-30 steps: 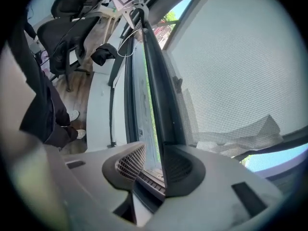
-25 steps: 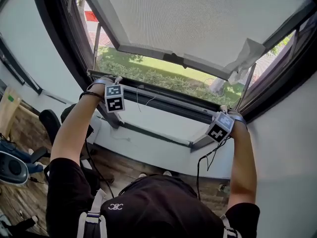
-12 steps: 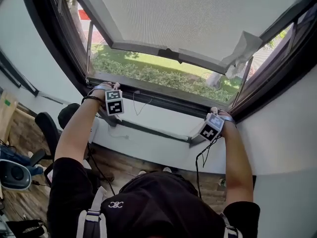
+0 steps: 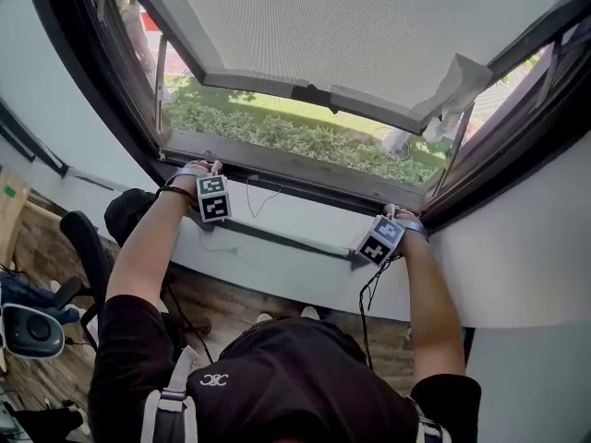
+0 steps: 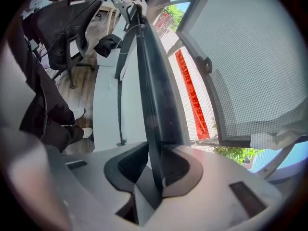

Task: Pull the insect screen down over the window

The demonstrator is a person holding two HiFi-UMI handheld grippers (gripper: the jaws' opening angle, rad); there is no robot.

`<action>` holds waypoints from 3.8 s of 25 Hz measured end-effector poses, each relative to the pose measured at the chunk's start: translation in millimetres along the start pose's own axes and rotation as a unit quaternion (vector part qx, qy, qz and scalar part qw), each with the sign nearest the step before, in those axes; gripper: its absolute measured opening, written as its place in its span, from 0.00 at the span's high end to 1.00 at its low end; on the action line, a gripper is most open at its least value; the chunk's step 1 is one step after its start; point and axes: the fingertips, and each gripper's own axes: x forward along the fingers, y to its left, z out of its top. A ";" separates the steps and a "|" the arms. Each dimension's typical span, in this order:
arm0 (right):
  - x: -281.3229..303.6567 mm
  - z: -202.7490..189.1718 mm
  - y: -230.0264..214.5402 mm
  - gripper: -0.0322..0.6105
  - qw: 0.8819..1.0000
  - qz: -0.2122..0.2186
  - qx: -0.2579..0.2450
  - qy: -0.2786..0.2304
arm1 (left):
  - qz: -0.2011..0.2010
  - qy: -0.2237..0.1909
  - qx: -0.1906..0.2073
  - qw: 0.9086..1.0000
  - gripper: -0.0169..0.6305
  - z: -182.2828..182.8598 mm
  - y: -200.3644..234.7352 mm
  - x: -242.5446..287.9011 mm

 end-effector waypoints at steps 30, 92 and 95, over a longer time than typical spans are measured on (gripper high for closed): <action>-18.2 0.4 -29.7 0.84 0.989 -0.141 -0.019 0.030 | 0.102 -0.033 -0.036 0.994 0.67 3.0 26.6 -15.1; -203.7 175.9 5.6 0.95 0.739 -0.001 0.392 -0.548 | 0.251 -0.339 -0.541 0.728 0.95 80.2 -59.1 -258.3; -205.5 176.6 9.2 0.95 0.747 -0.009 0.380 -0.545 | 0.251 -0.339 -0.543 0.726 0.95 80.4 -59.6 -258.3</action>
